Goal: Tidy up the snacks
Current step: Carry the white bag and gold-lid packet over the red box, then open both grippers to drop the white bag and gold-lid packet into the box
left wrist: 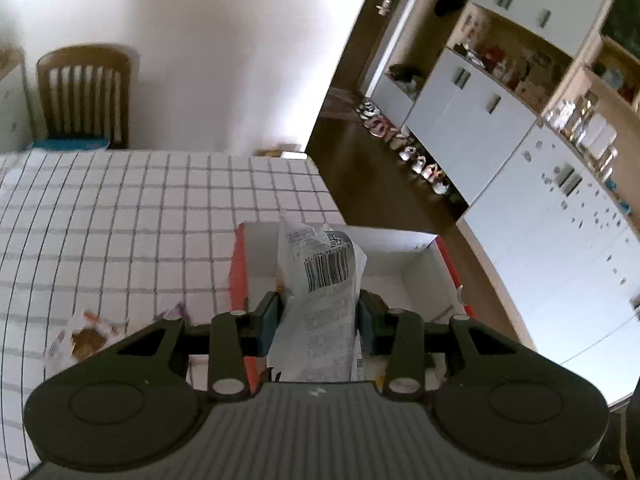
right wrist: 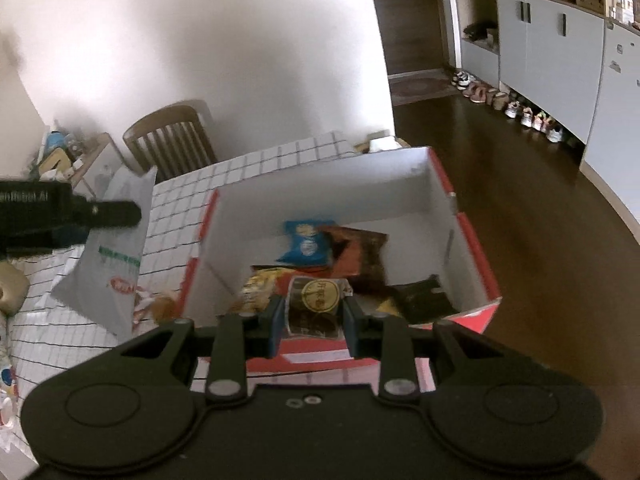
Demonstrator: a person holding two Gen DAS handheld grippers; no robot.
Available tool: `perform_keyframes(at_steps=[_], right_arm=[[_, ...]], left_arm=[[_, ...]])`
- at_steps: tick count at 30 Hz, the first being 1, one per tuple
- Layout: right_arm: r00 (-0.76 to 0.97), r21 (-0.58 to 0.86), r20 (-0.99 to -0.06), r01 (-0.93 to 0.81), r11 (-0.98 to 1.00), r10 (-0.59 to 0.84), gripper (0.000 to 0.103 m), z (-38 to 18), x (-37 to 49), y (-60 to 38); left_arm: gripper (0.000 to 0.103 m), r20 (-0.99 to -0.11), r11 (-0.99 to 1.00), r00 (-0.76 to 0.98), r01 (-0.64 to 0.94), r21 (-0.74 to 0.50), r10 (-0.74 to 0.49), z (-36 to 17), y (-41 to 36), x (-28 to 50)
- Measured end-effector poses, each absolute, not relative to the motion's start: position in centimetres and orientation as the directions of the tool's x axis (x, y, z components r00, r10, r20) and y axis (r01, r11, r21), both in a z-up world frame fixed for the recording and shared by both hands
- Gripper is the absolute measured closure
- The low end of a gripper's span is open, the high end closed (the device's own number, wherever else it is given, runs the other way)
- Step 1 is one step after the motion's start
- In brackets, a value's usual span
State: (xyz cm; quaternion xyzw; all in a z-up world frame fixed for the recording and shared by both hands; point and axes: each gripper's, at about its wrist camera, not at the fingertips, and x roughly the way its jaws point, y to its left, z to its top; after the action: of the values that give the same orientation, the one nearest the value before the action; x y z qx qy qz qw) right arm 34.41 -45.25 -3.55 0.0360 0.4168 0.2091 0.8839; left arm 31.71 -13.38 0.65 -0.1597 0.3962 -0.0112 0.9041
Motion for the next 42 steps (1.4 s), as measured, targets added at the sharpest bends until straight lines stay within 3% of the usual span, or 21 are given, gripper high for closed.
perform_keyframes(at_steps=[13,27,34,37,39,42], right_arm=[[0.525,0.236,-0.773,-0.284,0.929,0.357,0.074,-7.1,40.0,-47.4],[0.462,0.246,-0.808,-0.298,0.922,0.365,0.074,-10.1,42.2,-46.4],[0.453,0.247,-0.81,-0.313,0.917,0.373,0.069,-10.3,42.3,-46.0],[0.455,0.249,-0.809,-0.308,0.918,0.372,0.067,-10.2,42.4,-46.1],[0.456,0.251,-0.807,-0.308,0.918,0.374,0.064,-9.9,42.3,-46.2],[0.464,0.251,-0.802,-0.311,0.917,0.377,0.056,-9.6,41.9,-46.4]], left_arm=[[0.063,-0.807,0.967,0.572,-0.086,-0.238,-0.148,-4.4,-18.1,40.8],[0.063,-0.883,0.978,0.445,-0.063,-0.197,-0.149,-10.0,-20.6,43.0],[0.061,-0.89,0.98,0.434,-0.066,-0.188,-0.141,-10.4,-20.5,42.8],[0.054,-0.89,0.98,0.436,-0.073,-0.186,-0.137,-10.1,-20.4,42.8],[0.037,-0.884,0.978,0.45,-0.086,-0.188,-0.13,-9.8,-20.2,42.7],[0.036,-0.877,0.978,0.464,-0.091,-0.187,-0.125,-9.0,-19.8,42.1]])
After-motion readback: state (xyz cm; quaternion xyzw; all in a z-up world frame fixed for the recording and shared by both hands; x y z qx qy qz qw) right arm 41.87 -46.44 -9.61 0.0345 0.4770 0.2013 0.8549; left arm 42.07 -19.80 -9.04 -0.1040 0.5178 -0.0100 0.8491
